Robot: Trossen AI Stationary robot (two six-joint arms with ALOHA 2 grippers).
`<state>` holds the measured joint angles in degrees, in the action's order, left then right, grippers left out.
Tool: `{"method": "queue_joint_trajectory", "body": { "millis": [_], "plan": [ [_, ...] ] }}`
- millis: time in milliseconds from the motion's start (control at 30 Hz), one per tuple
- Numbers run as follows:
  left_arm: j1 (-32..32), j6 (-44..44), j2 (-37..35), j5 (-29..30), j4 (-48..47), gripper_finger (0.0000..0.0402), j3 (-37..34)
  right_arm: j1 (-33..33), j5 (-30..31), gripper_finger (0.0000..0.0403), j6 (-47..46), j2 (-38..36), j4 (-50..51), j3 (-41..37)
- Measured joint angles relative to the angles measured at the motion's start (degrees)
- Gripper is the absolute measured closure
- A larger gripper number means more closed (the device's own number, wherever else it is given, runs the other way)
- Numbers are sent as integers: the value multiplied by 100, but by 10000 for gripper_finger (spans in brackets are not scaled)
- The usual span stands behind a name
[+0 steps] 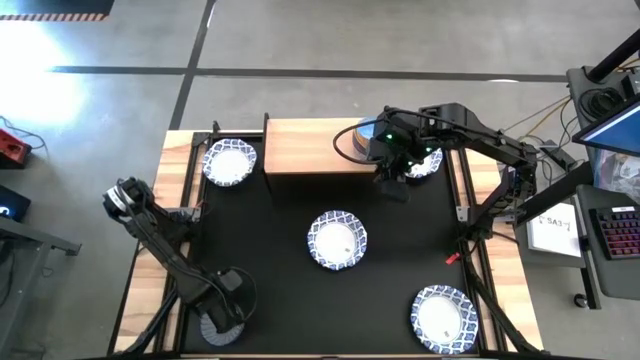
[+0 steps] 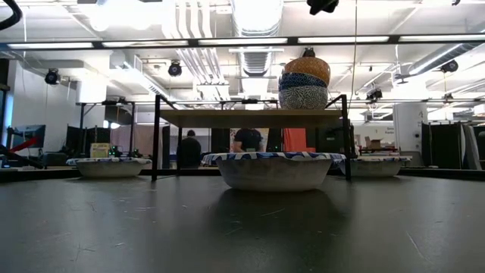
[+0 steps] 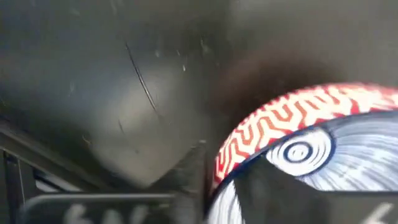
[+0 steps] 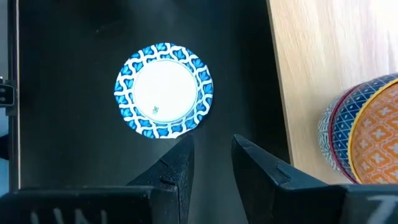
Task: Place and stack bowls onto a shelf
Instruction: Stack the dark blue bowl on top of the light blue bowl on the shelf
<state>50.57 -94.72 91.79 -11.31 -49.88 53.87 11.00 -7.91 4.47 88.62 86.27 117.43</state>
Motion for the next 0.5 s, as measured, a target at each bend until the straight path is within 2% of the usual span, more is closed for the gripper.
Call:
{"method": "queue_joint_trajectory", "body": {
  "millis": [67, 300, 433, 500],
  "plan": [
    [-11, 12, -35, -100, 45, 388, 22, 0, -2, 307, -2, 0, 7, 0],
    [-205, 17, -69, -43, 57, 389, 22, 0, -4, 307, 0, 0, 116, 0],
    [-576, 80, -216, 622, 53, 394, 28, 0, -64, 307, 8, 0, 234, 0],
    [-846, 363, -338, 1042, 17, 395, 50, 0, -366, 307, 27, 0, 235, 0]
  ]
}}
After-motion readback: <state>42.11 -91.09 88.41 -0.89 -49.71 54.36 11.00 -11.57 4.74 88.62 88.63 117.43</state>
